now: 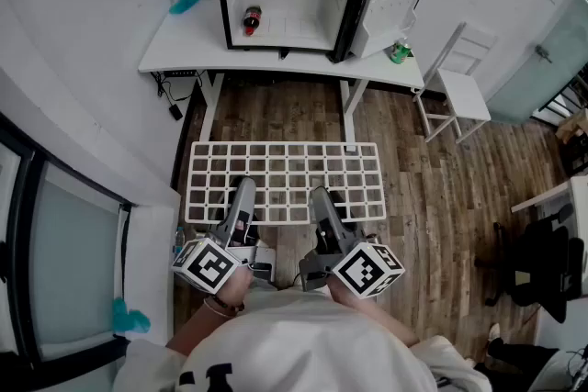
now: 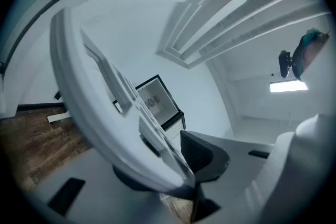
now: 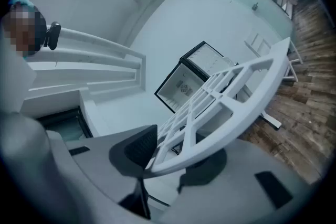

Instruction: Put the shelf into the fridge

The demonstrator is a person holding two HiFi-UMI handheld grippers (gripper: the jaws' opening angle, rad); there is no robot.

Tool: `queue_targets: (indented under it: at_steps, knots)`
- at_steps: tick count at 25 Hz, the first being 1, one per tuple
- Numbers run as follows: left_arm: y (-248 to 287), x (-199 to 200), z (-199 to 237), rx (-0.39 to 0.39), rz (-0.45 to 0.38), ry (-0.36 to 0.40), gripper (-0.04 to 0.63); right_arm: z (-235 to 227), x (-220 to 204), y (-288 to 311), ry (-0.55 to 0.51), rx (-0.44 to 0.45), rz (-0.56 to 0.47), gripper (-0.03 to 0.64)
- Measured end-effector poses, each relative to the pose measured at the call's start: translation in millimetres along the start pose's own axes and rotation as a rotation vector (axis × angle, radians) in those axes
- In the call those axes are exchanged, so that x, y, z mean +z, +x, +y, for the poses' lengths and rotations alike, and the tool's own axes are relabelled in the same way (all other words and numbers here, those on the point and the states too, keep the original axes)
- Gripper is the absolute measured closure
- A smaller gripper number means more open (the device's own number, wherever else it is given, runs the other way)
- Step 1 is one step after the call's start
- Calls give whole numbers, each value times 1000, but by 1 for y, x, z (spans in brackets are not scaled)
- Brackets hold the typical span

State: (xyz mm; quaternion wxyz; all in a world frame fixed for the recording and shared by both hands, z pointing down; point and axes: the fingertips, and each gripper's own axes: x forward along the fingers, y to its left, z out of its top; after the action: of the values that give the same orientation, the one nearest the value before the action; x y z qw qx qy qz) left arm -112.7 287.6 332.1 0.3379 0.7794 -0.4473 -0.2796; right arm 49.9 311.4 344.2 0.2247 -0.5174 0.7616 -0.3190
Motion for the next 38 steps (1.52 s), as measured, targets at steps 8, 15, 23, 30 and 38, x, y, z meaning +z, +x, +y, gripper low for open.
queue_targets:
  at_steps: [8, 15, 23, 30, 38]
  knots:
    - [-2, -2, -2, 9, -6, -1, 485, 1, 3, -3, 4, -8, 9, 483]
    - [2, -4, -3, 7, -3, 2, 483, -2, 4, -2, 16, -16, 11, 483]
    - [6, -15, -11, 9, 8, 11, 480, -12, 12, -10, 32, -28, 6, 483]
    - [12, -29, -25, 5, -10, 36, 476, -22, 26, -19, 36, -12, 4, 483]
    - [15, -55, -37, 25, -29, 45, 471, -43, 39, -34, 36, 1, 29, 483]
